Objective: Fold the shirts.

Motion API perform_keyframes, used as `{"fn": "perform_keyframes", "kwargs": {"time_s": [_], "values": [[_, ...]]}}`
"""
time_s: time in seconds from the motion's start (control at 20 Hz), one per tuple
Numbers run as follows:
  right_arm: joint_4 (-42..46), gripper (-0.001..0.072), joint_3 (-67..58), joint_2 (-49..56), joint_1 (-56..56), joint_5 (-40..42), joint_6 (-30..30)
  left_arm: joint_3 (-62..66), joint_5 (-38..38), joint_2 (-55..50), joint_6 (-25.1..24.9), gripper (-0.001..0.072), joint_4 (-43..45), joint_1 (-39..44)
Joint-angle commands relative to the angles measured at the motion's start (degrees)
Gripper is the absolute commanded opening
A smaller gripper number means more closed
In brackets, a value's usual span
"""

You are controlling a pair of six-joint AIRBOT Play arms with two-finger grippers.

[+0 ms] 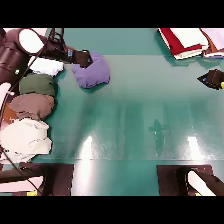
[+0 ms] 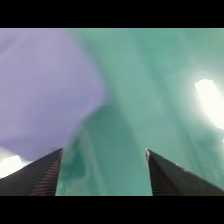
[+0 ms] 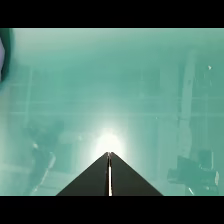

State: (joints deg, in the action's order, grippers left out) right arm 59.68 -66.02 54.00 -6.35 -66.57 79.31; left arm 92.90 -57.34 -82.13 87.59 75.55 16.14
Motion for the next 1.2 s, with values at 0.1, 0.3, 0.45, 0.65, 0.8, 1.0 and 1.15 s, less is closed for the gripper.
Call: {"fn": "perform_keyframes", "kwargs": {"time_s": [0.1, 0.3, 0.45, 0.65, 0.8, 1.0, 1.15], "values": [[-0.1, 0.0018, 0.0, 0.0, 0.1, 0.4, 0.0, 0.0, 3.1, -13.9, 5.4, 0.0701, -1.6, -7.8], [-0.1, 0.0018, 0.0, 0.0, 0.1, 0.4, 0.0, 0.0, 9.9, -21.7, 5.4, 0.0700, -2.6, -8.2], [-0.2, 0.0018, 0.0, 0.0, 0.1, 0.4, 0.0, 0.1, 14.4, -22.7, 5.4, 0.0507, -3.7, -8.2], [-0.1, 0.0017, -0.1, -1.4, 0.0, 2.2, 0.0, 5.6, 7.2, -21.8, 0.8, 0.0023, -3.8, -8.2], [0.0, 0.0017, -3.2, -4.2, 0.0, 5.8, 0.0, 16.5, 0.7, -17.2, -10.8, 0.0022, -5.1, -7.0], [0.0, 0.0017, -12.8, -4.9, 0.1, 5.3, 0.0, 25.7, -4.3, -5.0, -25.1, 0.0023, -16.3, -2.7], [0.0, 0.0017, -18.4, -4.7, 0.0, 5.3, 0.0, 25.3, -8.7, 3.3, -28.0, 0.0023, -21.9, 1.7]]}}
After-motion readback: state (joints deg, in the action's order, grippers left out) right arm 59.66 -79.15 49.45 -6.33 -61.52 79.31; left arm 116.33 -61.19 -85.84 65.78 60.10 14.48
